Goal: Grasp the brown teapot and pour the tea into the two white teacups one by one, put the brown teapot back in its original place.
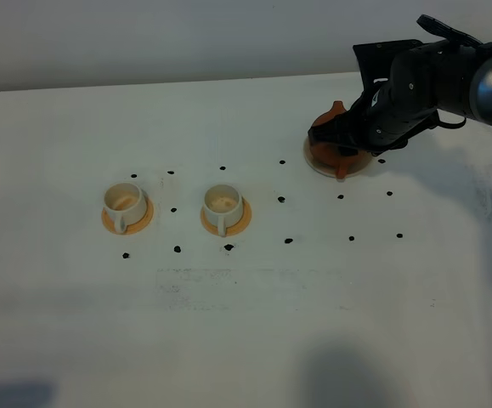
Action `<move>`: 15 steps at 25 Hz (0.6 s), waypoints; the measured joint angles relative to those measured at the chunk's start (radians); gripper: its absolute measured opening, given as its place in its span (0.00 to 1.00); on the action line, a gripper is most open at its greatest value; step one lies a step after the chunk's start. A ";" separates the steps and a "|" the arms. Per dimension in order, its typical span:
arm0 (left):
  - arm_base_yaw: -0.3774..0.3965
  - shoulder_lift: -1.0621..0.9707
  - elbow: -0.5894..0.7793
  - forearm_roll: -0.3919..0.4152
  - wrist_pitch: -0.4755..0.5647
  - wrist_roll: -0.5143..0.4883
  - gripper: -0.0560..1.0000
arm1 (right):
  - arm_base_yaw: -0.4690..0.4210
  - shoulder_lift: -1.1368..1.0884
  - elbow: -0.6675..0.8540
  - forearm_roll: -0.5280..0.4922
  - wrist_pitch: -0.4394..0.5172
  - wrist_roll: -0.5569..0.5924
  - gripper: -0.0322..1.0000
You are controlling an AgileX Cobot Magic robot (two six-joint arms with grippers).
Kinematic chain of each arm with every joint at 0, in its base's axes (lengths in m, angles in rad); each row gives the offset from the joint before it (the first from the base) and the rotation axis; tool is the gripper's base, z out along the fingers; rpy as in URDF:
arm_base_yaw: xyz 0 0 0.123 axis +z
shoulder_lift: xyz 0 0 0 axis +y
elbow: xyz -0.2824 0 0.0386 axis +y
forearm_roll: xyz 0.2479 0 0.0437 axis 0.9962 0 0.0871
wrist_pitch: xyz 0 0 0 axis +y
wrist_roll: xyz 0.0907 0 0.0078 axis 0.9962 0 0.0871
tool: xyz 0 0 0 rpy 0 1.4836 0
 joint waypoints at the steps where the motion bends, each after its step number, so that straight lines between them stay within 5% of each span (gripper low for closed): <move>1: 0.000 0.000 0.000 0.000 0.000 0.000 0.36 | 0.000 0.001 0.000 0.000 0.000 0.000 0.44; 15: 0.000 0.000 0.000 0.001 0.000 0.000 0.36 | 0.005 0.035 -0.031 -0.001 -0.017 0.001 0.44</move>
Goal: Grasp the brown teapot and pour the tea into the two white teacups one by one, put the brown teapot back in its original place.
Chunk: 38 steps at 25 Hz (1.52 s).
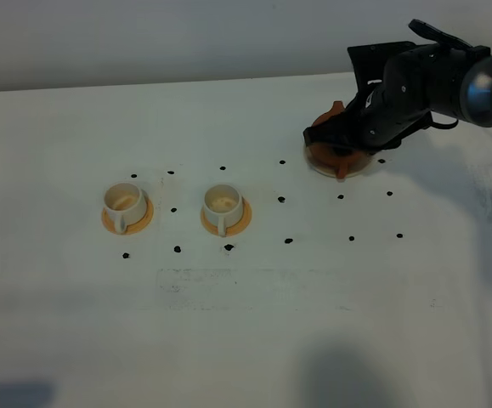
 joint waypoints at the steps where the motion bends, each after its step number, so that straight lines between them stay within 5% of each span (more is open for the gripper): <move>1: 0.000 0.000 0.000 0.000 0.000 0.000 0.36 | 0.000 0.002 -0.001 0.000 0.000 0.000 0.43; 28: 0.000 0.000 0.000 0.000 0.000 -0.001 0.36 | 0.007 0.013 -0.003 0.005 0.026 0.004 0.40; 38: 0.000 0.000 0.000 0.000 0.000 -0.001 0.36 | 0.007 0.013 -0.003 0.015 0.025 -0.016 0.12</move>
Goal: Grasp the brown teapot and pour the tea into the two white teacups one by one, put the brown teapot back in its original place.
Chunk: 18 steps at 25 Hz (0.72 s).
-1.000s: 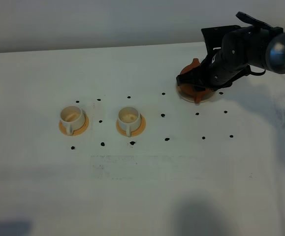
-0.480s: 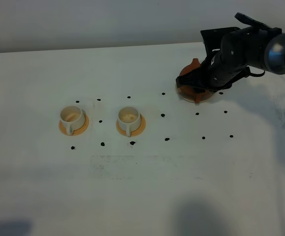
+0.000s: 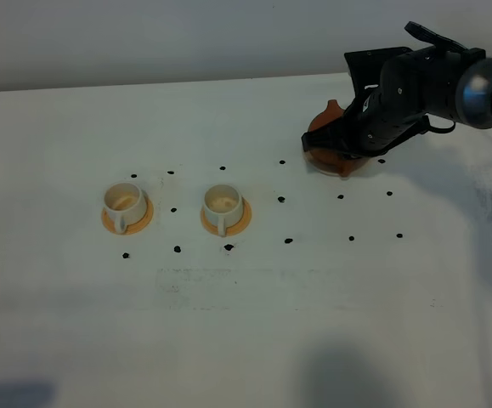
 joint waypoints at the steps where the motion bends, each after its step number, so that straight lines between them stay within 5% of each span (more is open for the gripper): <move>1: 0.000 0.000 0.000 0.000 0.000 0.000 0.36 | 0.001 0.000 0.000 0.000 -0.001 -0.008 0.12; 18: 0.000 0.000 0.000 0.000 0.000 0.001 0.36 | 0.001 -0.014 0.000 -0.004 -0.015 -0.064 0.12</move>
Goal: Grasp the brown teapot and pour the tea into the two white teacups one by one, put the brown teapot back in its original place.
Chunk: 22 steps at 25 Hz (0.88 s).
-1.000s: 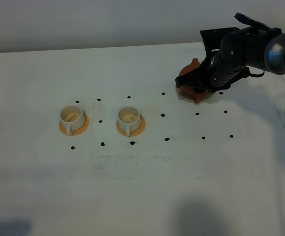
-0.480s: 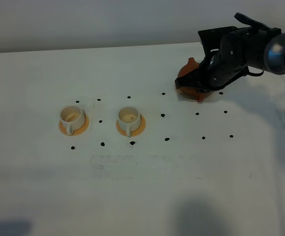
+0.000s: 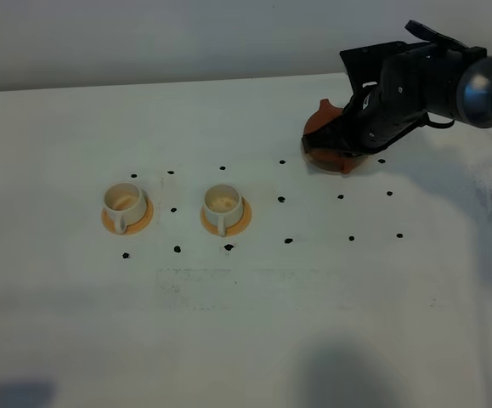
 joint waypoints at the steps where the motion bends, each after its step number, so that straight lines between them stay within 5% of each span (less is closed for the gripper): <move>1: 0.000 0.000 0.000 0.000 0.000 0.000 0.36 | 0.002 -0.005 0.000 0.000 0.000 0.000 0.12; 22: 0.000 0.000 0.000 0.000 0.000 0.000 0.36 | 0.034 -0.146 0.065 -0.063 -0.023 -0.036 0.12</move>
